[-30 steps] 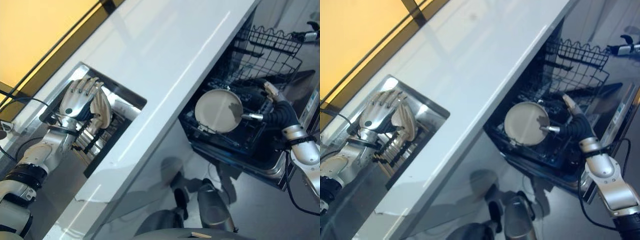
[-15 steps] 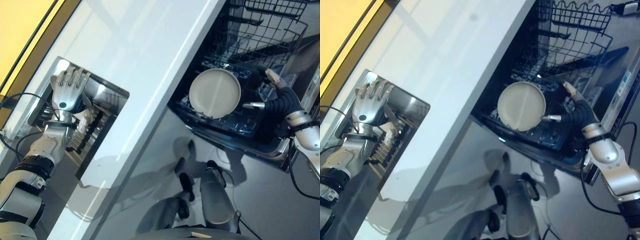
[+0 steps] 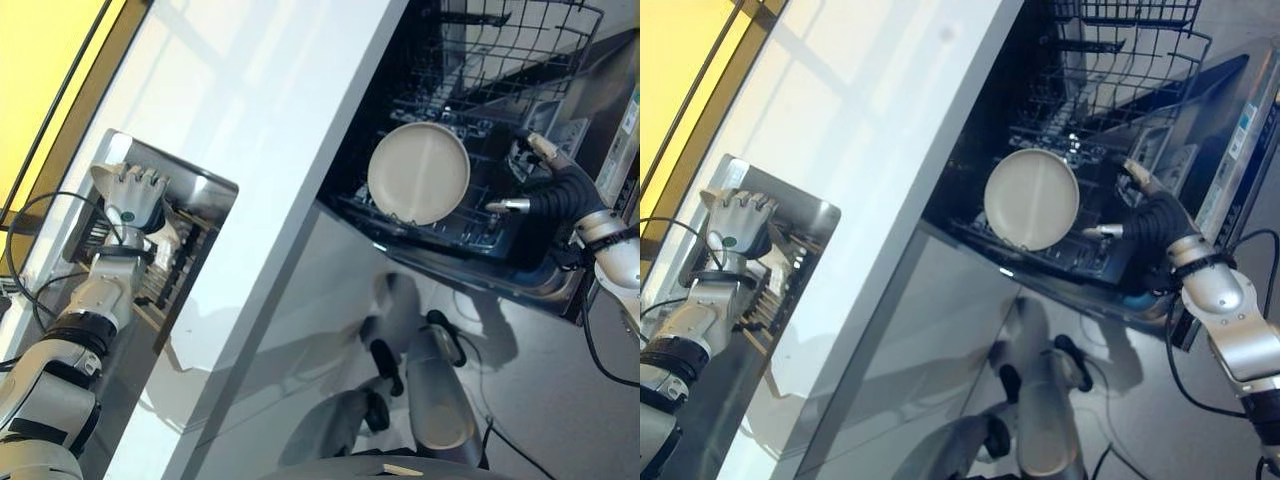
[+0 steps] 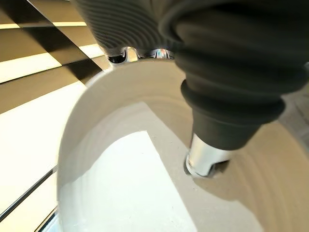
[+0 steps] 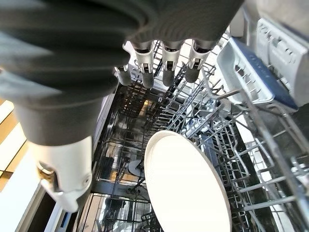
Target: Pick up plates and place into dishwasher.
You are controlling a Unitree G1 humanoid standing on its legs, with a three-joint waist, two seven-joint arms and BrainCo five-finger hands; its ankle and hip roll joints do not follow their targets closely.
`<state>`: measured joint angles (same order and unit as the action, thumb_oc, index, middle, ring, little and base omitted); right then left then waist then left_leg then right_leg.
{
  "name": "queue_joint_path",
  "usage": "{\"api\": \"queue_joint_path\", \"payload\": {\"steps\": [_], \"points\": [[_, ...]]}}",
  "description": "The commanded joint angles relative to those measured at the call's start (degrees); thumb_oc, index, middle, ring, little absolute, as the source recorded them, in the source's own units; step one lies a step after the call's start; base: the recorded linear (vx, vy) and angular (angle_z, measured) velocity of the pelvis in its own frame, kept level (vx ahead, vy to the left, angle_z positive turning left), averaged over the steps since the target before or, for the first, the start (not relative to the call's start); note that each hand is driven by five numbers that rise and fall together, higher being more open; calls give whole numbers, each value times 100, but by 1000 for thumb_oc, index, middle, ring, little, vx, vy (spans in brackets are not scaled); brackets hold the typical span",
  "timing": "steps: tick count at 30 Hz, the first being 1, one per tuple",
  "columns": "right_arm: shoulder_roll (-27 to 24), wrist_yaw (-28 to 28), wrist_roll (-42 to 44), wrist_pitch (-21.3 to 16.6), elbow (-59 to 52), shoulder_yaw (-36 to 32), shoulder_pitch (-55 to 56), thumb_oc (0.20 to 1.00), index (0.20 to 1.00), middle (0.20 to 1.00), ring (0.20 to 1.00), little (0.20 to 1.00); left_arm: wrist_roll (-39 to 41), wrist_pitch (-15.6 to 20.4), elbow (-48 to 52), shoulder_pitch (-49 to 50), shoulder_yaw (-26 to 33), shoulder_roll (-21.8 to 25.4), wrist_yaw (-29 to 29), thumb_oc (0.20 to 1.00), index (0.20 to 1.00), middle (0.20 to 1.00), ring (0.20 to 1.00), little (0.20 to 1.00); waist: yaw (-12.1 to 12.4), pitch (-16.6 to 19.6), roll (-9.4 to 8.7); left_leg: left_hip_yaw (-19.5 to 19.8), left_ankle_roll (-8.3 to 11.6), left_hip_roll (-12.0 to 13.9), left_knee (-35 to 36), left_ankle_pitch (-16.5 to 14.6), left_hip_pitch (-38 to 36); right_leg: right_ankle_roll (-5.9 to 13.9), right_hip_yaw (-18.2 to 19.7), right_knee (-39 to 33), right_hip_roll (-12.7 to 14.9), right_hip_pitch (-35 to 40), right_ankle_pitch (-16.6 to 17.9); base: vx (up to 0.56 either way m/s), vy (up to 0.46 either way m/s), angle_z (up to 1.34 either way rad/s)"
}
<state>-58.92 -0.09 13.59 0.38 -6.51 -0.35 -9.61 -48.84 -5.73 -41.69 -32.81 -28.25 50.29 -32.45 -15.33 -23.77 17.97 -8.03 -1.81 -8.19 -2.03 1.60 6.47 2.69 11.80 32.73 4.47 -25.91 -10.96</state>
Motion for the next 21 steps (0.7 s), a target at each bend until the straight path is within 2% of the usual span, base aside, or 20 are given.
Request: {"api": "queue_joint_path", "payload": {"steps": [1,9,21], "points": [[-10,153,-94,-189,-705,-648,90,1000,1000,1000,1000,1000,87,187,-684,180,-16,-242,511,200,200,200,200,200,-117,206,-220,187,220,-102,-728,-388,336,282,-4,-1486,399,465,847,5,7,7],[58,406,-139,-111,-818,-945,337,1000,1000,1000,1000,1000,76,284,-580,481,143,-249,575,200,200,200,200,200,-84,286,-151,319,254,-100,-649,-364,107,249,-86,-1542,439,707,825,-10,0,5],[201,699,-114,-285,-791,-1248,665,1000,1000,1000,1000,1000,533,389,-619,970,615,-187,67,200,200,200,200,200,62,619,-207,558,285,-44,-431,-354,-298,218,-301,-1756,444,1176,781,-29,-18,12]]}}
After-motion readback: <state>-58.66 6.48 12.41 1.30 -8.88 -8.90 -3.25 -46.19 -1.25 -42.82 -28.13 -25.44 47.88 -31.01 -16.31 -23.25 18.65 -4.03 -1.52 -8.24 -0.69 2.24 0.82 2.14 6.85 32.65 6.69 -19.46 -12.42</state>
